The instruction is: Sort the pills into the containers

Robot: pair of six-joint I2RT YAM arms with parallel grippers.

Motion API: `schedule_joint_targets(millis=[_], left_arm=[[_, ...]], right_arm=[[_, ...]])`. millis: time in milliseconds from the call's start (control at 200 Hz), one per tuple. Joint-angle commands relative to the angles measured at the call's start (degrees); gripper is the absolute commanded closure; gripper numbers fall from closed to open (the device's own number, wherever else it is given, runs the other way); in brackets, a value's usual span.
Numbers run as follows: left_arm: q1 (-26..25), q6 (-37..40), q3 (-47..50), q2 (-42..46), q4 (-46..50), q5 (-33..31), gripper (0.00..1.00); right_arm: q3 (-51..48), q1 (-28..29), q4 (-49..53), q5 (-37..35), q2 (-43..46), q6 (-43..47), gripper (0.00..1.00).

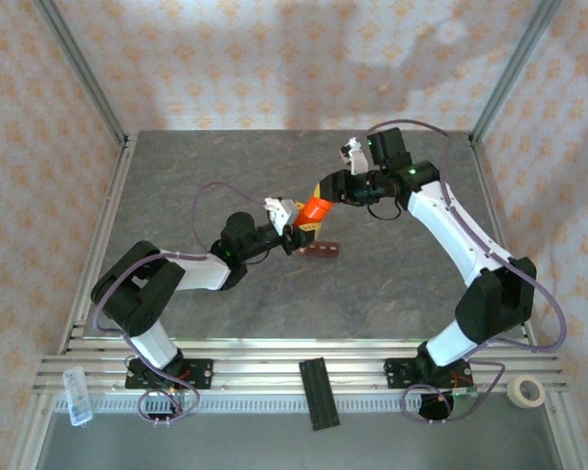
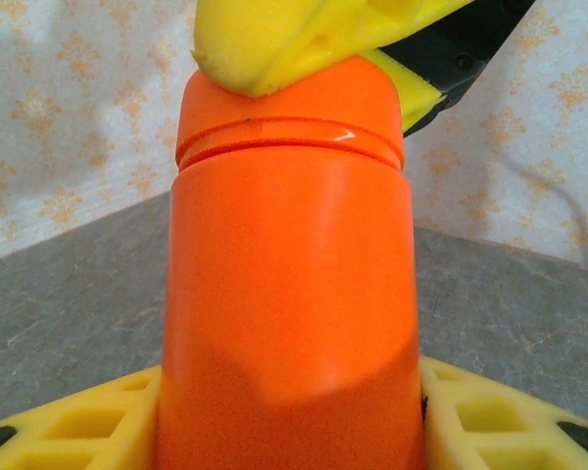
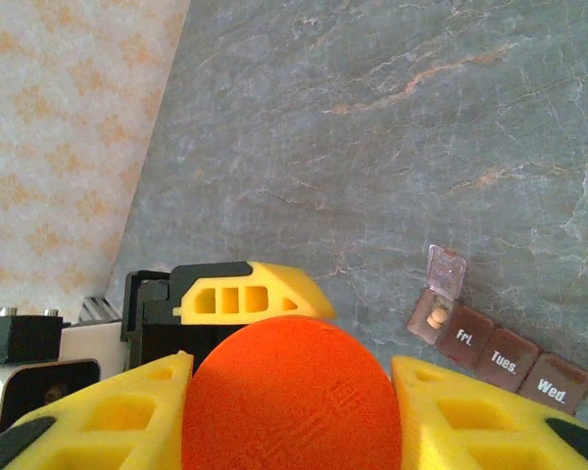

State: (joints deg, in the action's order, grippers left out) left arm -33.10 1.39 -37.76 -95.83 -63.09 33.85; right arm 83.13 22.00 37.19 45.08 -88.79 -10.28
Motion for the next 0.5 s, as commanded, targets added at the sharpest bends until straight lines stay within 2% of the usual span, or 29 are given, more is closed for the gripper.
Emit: schedule_joint_targets(millis=[0,260,490], left_arm=[[-0.2,0.6,-1.3,2.0,-7.8,-1.6,1.0],[-0.1,1.1,-0.8,2.0,-7.8,-2.2,1.0],[-0.1,1.4,-0.3,2.0,-7.7,-2.5,1.0]], right_arm=[[-3.4,2.0,-2.2,-2.7,1.5,-7.0,0.57],[-3.2,1.9,-2.2,-5.2,2.7,-8.3,0.56],[0.1,2.0,0.0,-5.8,1.7,-7.6,0.47]])
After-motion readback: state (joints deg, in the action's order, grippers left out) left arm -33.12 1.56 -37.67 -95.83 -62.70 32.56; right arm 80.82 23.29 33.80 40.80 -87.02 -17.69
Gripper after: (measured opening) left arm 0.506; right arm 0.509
